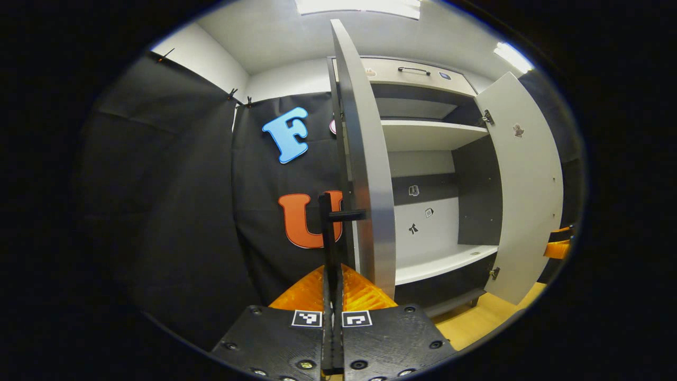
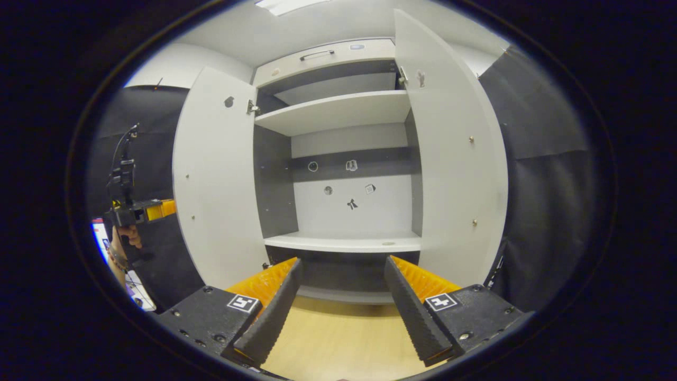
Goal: Open the right door of the double-door shoe cabinet with the right hand, and open the left door with the left hand.
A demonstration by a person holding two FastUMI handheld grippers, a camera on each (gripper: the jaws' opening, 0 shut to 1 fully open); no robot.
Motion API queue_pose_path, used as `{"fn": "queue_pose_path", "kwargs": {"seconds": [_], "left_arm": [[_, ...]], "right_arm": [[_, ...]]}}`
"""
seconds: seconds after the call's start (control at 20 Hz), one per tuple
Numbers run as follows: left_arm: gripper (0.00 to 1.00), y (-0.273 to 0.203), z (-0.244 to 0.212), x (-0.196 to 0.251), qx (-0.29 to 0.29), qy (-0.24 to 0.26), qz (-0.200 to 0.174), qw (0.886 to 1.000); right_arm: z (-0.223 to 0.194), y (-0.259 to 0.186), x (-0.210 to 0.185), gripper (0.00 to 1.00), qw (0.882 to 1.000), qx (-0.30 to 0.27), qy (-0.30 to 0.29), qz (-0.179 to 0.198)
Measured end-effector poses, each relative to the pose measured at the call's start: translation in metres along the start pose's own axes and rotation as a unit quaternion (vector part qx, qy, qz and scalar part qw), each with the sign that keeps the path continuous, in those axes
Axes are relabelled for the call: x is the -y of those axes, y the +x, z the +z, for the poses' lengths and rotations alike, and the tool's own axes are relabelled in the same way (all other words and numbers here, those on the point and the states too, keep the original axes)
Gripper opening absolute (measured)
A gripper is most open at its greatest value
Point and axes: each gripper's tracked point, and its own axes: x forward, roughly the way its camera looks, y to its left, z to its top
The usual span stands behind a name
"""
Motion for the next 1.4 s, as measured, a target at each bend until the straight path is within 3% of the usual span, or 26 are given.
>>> {"fn": "queue_pose_path", "kwargs": {"seconds": [0.2,0.35,0.5,0.7,0.75,0.8,0.85,0.95,1.0,1.05,1.1,1.15,1.2,1.25,1.35,1.4], "left_arm": [[0.00,-0.041,0.013,0.020,0.017,0.010,-0.002,1.000],[0.00,-0.051,0.007,0.091,0.004,-0.014,-0.060,0.998],[0.00,-0.030,-0.019,0.159,-0.030,-0.068,-0.105,0.992],[0.00,0.008,-0.034,0.183,-0.026,-0.086,-0.067,0.994],[0.00,0.012,-0.040,0.188,-0.030,-0.092,-0.060,0.994],[0.13,0.012,-0.041,0.192,-0.025,-0.102,-0.061,0.993],[0.05,0.015,-0.040,0.197,-0.020,-0.109,-0.061,0.992],[0.29,0.012,-0.036,0.198,-0.007,-0.105,-0.054,0.993],[0.31,0.011,-0.033,0.196,0.001,-0.095,-0.052,0.994],[0.41,0.009,-0.033,0.198,0.006,-0.086,-0.054,0.995],[0.78,0.007,-0.031,0.201,0.013,-0.081,-0.059,0.995],[0.82,0.005,-0.028,0.203,0.022,-0.079,-0.062,0.995],[0.68,0.003,-0.025,0.205,0.029,-0.076,-0.062,0.995],[0.81,0.001,-0.023,0.204,0.034,-0.074,-0.060,0.995],[0.81,-0.002,-0.020,0.203,0.040,-0.075,-0.059,0.995],[0.82,-0.004,-0.018,0.204,0.042,-0.079,-0.061,0.994]], "right_arm": [[-0.005,-0.001,0.012,0.99,1.000,-0.006,0.007,-0.013],[-0.006,0.003,0.014,0.99,1.000,-0.010,0.008,-0.014],[-0.003,0.001,0.014,0.96,1.000,-0.002,0.005,-0.012],[-0.005,-0.012,0.021,1.00,1.000,0.009,-0.015,-0.016],[-0.006,-0.014,0.024,0.95,1.000,0.011,-0.020,-0.018],[-0.007,-0.016,0.027,1.00,0.999,0.014,-0.022,-0.021],[-0.008,-0.018,0.029,0.99,0.999,0.014,-0.023,-0.021],[-0.009,-0.019,0.034,0.99,1.000,0.014,-0.017,-0.021],[-0.010,-0.019,0.035,0.99,1.000,0.014,-0.012,-0.020],[-0.011,-0.018,0.036,0.99,1.000,0.013,-0.008,-0.020],[-0.012,-0.017,0.037,0.99,1.000,0.013,-0.005,-0.021],[-0.013,-0.016,0.038,0.99,1.000,0.012,-0.004,-0.023],[-0.013,-0.015,0.039,1.00,1.000,0.012,-0.004,-0.025],[-0.014,-0.015,0.038,1.00,1.000,0.013,-0.003,-0.026],[-0.014,-0.014,0.037,0.96,1.000,0.018,-0.001,-0.026],[-0.011,-0.014,0.036,0.99,0.999,0.021,-0.001,-0.026]]}}
